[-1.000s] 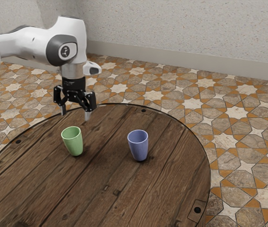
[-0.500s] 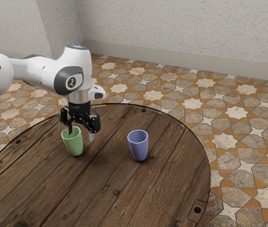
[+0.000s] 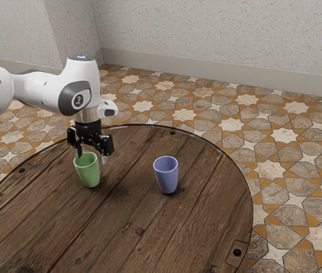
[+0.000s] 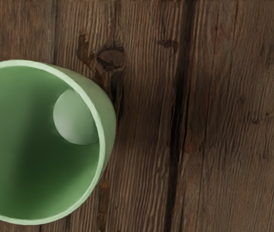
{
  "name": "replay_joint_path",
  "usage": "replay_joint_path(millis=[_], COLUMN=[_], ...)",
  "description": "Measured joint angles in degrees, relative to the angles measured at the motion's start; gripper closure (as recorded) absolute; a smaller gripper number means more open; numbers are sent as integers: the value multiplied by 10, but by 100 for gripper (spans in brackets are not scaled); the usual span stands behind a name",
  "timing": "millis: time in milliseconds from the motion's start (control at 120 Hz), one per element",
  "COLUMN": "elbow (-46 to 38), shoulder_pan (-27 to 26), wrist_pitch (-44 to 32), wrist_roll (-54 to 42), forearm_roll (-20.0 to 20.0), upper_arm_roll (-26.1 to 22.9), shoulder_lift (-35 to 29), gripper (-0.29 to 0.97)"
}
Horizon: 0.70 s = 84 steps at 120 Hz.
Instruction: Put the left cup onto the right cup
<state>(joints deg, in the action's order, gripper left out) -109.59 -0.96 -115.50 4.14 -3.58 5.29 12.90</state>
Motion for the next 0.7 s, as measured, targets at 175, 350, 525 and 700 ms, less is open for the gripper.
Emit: replay_joint_path(millis=[175,350,525,700], elbow=[0,2,2,1], shoulder_pan=[6,12,12,11], wrist_pitch=[-4,-37,-66,-83], wrist_roll=[-14,-30,-42,-50], forearm_roll=[2,2,2,3], upper_arm_roll=[1,1,1,0], shoulder_lift=[8,17,25,44], gripper=[0,0,0,0])
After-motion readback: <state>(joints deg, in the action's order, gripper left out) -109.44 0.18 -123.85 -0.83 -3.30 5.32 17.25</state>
